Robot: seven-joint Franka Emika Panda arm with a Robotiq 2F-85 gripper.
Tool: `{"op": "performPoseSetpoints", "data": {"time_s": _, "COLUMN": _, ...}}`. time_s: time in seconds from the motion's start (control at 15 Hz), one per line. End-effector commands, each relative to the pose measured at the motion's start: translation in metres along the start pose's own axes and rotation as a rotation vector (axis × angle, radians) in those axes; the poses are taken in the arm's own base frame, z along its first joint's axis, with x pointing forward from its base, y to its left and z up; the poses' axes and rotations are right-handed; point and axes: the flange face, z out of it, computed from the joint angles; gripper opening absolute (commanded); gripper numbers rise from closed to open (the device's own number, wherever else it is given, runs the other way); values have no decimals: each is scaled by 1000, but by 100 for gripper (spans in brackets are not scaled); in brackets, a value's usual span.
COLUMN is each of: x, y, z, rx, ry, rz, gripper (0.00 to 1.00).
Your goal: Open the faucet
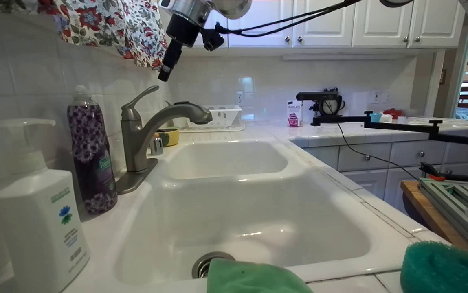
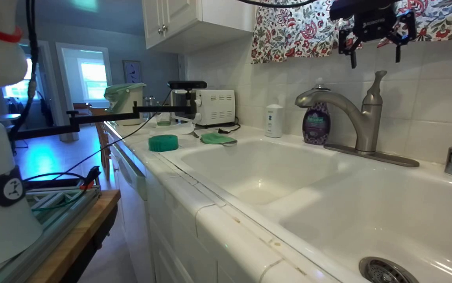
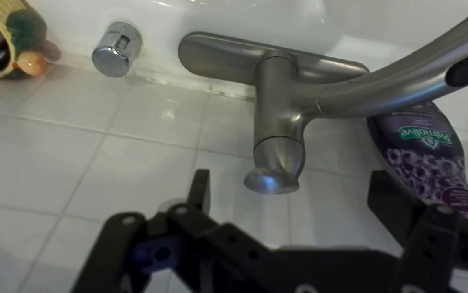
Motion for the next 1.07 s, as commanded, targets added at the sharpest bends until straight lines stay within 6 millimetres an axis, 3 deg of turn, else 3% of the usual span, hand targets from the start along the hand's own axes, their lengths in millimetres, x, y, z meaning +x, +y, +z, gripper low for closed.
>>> {"op": "performPoseSetpoints", "data": {"time_s": 0.0, "x": 1, "y": 0, "z": -1, "rx": 1, "ry": 0, "rz": -1, "gripper": 100}}
{"op": "performPoseSetpoints", "data": {"time_s": 0.93, "x": -1, "y": 21, "z": 21, "rx": 38, "ry": 71, "rz": -130, "gripper": 100}}
{"op": "performPoseSetpoints", "data": {"time_s": 1.0, "x": -1, "y": 22, "z": 22, "rx": 47, "ry": 76, "rz": -138, "gripper": 89}}
